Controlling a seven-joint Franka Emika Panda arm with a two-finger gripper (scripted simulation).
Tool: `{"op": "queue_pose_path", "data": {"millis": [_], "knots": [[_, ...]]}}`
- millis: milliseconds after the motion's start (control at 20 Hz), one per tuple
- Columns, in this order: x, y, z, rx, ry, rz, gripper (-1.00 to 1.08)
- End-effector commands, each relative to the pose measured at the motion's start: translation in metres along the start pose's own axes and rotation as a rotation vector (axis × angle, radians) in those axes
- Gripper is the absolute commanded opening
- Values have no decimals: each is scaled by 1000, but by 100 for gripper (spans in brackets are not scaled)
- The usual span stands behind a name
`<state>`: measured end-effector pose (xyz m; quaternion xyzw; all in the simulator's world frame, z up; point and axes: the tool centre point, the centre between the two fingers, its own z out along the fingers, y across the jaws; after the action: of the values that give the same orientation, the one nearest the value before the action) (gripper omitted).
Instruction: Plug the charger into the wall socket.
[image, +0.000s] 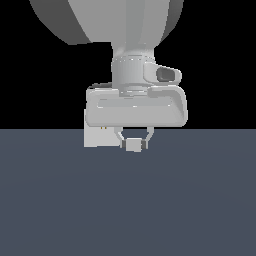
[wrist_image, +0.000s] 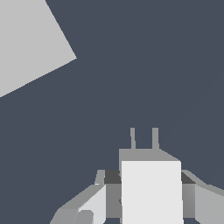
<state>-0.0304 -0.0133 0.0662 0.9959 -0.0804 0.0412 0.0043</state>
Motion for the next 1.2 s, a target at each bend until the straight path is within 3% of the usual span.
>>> {"op": "queue_pose_path", "data": {"millis": [0,600,1150], "knots": [[4,-10,-6,7,0,-87,-100],[11,-49,-28,34,-1,-410,-100],[9,-59,-33,42,-2,-495,-100]]}}
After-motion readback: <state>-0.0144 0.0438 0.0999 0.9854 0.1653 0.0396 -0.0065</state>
